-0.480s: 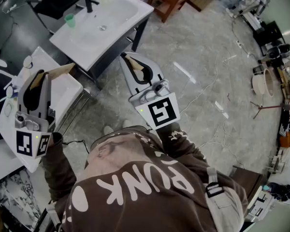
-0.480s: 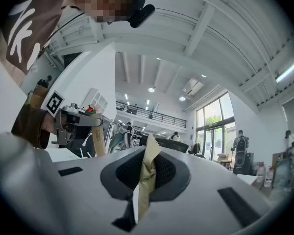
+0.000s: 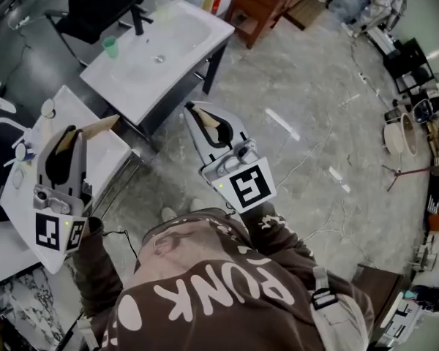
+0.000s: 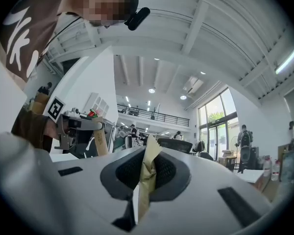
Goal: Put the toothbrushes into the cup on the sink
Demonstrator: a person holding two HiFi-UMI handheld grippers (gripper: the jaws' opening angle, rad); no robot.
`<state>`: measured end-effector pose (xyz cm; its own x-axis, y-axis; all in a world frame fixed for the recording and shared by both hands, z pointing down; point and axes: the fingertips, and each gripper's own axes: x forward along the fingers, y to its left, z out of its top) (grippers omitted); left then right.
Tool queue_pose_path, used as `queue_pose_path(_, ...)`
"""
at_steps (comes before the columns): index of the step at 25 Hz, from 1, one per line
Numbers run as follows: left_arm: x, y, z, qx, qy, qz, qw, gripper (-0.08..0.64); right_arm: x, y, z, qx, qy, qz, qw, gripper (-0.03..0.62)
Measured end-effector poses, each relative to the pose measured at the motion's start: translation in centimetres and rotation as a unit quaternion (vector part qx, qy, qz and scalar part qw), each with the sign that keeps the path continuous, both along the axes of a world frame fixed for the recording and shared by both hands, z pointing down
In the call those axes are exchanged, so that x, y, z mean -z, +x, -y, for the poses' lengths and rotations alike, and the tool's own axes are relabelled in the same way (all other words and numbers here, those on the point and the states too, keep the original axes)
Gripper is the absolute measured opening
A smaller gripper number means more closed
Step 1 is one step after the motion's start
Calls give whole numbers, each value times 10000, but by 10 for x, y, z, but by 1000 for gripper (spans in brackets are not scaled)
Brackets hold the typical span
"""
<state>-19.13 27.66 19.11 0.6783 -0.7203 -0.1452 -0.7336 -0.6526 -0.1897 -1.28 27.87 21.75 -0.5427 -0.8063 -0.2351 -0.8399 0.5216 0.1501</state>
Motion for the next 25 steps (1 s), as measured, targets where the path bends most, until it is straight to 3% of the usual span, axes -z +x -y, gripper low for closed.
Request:
queue_pose_path(17,-11,-60,14,15,-41,-195,9998,57,-8,-58,17,82,-134,-285,9995,11)
queue_pose_path(25,-11,-50,59,-77,-97,-139,9998,57,-12,-38,63,-153,-225,-299,9992,11)
